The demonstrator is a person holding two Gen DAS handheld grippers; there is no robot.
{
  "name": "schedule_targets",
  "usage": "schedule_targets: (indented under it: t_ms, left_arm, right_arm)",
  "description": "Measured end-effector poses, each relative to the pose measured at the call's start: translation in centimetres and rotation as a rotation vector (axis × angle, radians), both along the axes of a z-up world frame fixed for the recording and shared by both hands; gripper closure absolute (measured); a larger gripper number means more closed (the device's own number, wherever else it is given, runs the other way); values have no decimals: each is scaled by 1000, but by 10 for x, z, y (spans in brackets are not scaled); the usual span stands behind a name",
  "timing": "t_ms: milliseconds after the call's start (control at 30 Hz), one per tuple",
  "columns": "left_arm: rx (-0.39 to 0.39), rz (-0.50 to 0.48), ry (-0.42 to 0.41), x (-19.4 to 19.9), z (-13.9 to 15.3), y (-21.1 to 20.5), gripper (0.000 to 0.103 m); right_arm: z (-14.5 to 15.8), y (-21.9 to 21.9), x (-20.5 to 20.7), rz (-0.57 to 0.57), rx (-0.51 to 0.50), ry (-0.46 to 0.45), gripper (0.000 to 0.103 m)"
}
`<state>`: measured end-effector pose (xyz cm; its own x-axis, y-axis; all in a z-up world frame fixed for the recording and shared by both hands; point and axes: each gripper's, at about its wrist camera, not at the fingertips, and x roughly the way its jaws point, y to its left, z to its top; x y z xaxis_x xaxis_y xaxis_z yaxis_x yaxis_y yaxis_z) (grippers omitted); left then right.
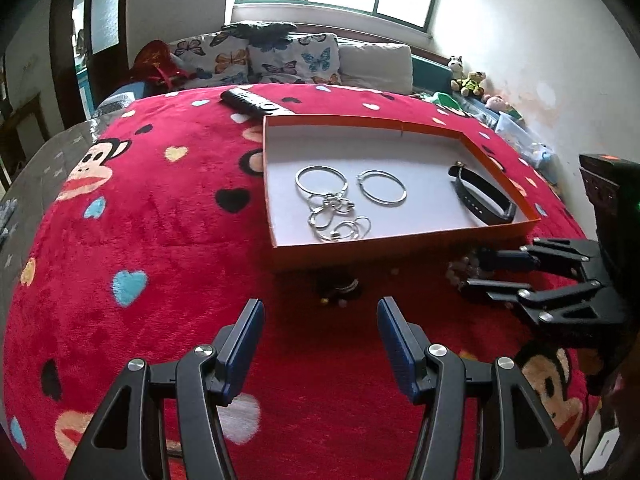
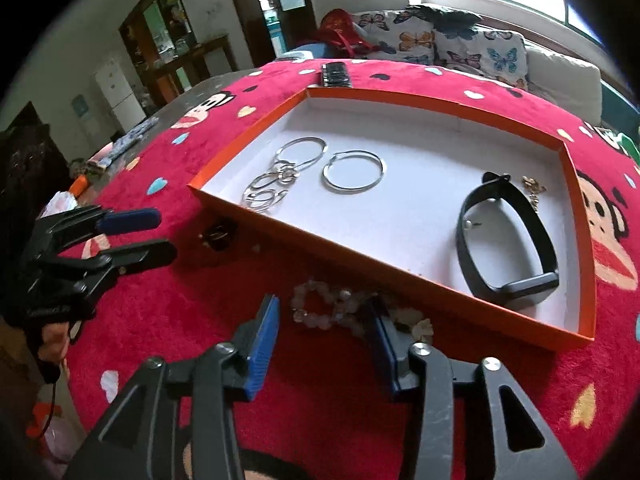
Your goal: Organize jewelry
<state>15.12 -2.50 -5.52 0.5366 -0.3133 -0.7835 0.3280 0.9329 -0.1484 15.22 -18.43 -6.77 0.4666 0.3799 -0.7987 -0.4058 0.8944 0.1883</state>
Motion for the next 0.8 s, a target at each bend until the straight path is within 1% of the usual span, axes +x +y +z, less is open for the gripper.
schedule_targets:
  t_ms: [67,100,200,333,467,567,633,700,767,800]
  left_arm:
    - [-4,5,1,2,0,2,41]
    - [-5,7,1,3,-1,3,41]
    - [-7,6,0,4,-1,3,41]
    - [-5,-7,-7,2,-1,1,41]
    - [-6,-13,-6,0,-2,-1,41]
    - [0,-17,-11,-1,-3,-1,41]
    - [0,-20,-14,-2,-4,0,41]
    - [-3,-26,-9,-2,-6,-1,41]
    - [0,-41,-11,-2,-7,-2,41]
    - [6,-49,-13,-3,-8,-4,41]
  right_arm:
    - [-1,-2,-1,25,50,41,51]
    - [-1,-1,-3,35,53,44,51]
    - [0,3,-9,56,30,40,51]
    - [0,10,-17,93,29,53,51]
    - [-1,13,-17,65,20,34,51]
    - [-2,13,-14,39,4,16,54]
    - [-2,16,-14,27,-22,-4,61]
    - [-3,18,-15,10,-81,-30,81]
    - [-3,16,-15,3,-82,-31,87]
    - [-3,15,-15,2,-79,-27,88]
